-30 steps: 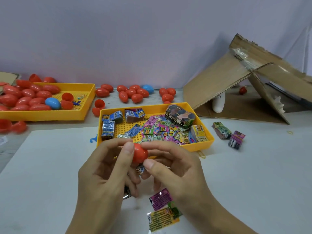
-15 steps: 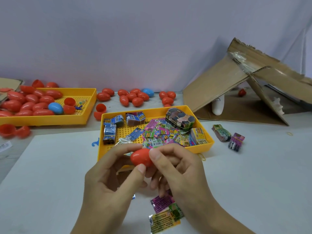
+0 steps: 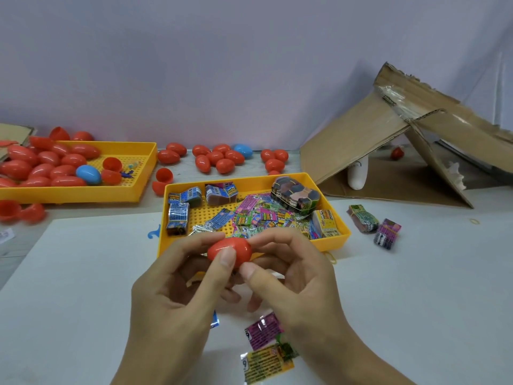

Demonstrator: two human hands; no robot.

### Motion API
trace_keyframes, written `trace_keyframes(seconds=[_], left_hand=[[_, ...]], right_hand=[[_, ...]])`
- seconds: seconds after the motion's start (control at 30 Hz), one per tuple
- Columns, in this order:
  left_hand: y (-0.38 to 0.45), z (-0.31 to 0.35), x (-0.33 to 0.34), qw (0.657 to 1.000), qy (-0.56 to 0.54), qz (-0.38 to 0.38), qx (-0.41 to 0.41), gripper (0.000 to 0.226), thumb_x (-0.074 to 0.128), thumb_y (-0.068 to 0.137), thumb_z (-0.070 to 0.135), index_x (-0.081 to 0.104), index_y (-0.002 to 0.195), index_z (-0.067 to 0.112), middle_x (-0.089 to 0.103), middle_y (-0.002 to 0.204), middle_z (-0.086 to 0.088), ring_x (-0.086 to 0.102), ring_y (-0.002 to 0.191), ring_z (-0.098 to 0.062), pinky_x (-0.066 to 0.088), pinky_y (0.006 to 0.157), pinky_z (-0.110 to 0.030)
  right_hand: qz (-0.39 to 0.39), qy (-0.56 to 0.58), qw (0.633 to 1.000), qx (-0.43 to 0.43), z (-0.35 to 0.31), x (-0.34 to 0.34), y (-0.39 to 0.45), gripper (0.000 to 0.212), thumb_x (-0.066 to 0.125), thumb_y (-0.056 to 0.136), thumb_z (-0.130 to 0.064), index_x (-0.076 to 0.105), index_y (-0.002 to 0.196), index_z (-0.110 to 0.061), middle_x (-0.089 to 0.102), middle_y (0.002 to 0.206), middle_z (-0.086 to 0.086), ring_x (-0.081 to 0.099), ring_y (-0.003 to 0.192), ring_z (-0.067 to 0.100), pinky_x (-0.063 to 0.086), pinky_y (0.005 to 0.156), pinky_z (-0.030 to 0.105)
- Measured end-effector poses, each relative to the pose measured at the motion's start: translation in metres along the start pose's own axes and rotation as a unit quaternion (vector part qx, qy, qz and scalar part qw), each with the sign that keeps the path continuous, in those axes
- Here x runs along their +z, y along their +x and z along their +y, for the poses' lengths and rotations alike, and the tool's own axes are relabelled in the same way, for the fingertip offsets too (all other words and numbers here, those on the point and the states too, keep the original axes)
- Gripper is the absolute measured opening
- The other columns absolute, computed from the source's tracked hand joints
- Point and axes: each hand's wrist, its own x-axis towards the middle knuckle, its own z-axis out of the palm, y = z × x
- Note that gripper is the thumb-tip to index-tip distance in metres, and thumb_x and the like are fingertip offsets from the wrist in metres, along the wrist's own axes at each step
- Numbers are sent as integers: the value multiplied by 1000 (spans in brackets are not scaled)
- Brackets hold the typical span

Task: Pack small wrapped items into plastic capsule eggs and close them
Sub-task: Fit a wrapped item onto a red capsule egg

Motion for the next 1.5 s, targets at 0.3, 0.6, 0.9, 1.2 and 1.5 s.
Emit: trace_keyframes(seconds=[0.3,0.6,0.9,1.2,1.5], left_hand=[[0,-2,-2,999,-6,-33,30,40,83,70,6,68,107,15,75,96,-1,73,85,-16,61,68,-29],[3,-6,-5,998,-48,-32,16,38,72,71,3,67,108,13,75,99,-1,74,87,-13,58,69,-21],[5,0,-6,996,-79,-28,-30,32,78,73,37,76,103,30,72,105,-10,72,99,-25,59,75,-26],[3,-1,-7,999,-31,-7,9,25,80,74,17,73,97,25,75,96,3,72,97,-16,57,73,-19],[0,3,-6,997,-68,-25,14,20,70,80,8,57,94,7,71,85,4,74,84,-19,59,68,-24]], right_hand=[[27,42,997,50,-5,1,2,13,66,85,-35,70,90,-24,67,70,0,64,60,17,51,47,27],[10,30,999,28,-4,2,1,18,70,84,-24,73,102,-25,74,80,7,69,65,18,53,49,27],[-7,-15,1000,-26,-5,4,0,28,76,77,-8,72,97,-28,74,92,0,70,79,17,56,56,27],[-95,-304,947,41,-29,-39,13,32,63,85,-4,75,78,-33,73,80,-7,66,64,7,51,52,24],[-60,3,989,138,-26,-33,17,19,59,82,-9,73,72,-16,60,61,3,51,51,13,38,40,21]])
